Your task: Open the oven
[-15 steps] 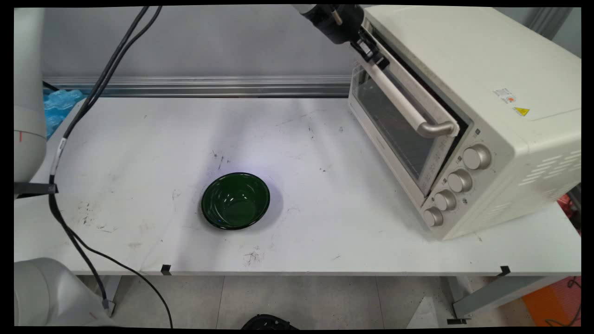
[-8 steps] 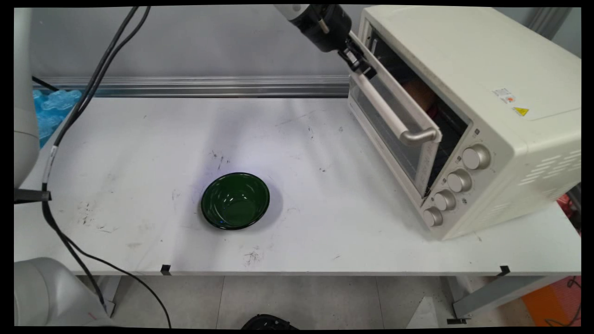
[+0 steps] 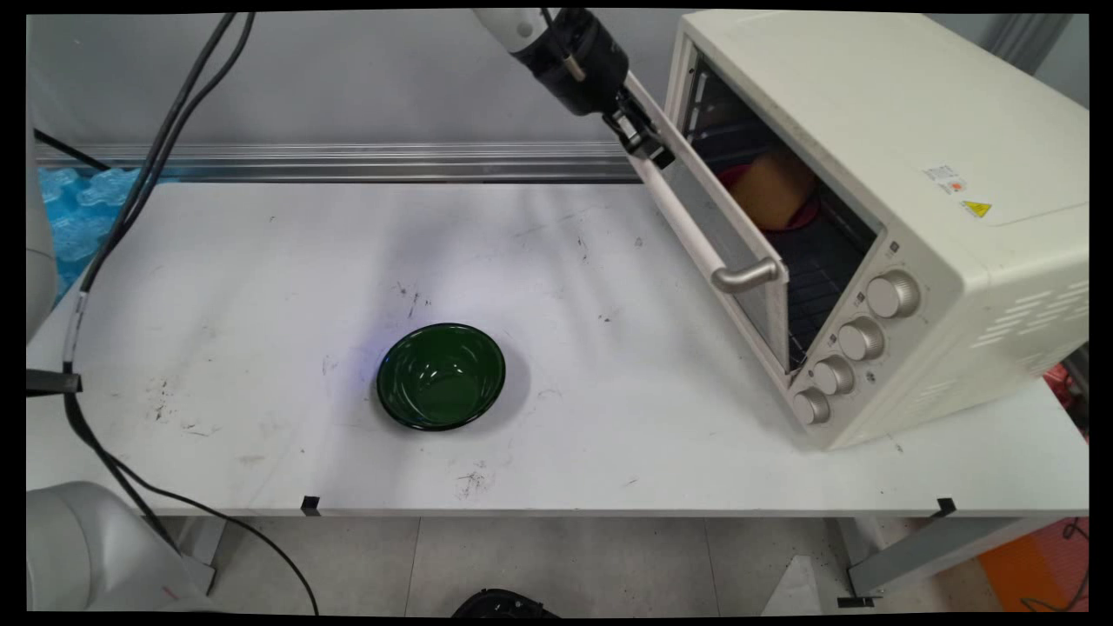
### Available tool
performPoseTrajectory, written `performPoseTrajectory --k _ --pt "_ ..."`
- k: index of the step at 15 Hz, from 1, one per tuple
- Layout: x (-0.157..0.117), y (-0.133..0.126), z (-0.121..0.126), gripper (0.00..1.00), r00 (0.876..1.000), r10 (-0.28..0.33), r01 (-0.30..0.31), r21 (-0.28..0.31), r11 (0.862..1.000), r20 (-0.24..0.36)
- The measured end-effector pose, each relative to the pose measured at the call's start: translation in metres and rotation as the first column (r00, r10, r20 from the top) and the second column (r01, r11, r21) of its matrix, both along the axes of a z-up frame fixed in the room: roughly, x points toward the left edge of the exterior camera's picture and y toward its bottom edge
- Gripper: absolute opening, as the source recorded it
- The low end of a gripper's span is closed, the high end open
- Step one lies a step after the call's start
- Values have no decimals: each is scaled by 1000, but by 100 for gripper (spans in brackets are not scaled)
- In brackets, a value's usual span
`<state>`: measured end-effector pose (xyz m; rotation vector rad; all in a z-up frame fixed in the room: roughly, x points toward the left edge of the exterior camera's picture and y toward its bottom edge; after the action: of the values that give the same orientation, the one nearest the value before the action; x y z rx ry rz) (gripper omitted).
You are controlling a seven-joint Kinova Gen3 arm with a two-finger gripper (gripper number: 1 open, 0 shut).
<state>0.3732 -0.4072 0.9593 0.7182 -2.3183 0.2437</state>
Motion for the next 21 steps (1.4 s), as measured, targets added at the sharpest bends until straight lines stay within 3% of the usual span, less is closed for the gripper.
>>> performPoseTrajectory --k 21 --pt "35 38 -44 0 997 -18 14 55 998 74"
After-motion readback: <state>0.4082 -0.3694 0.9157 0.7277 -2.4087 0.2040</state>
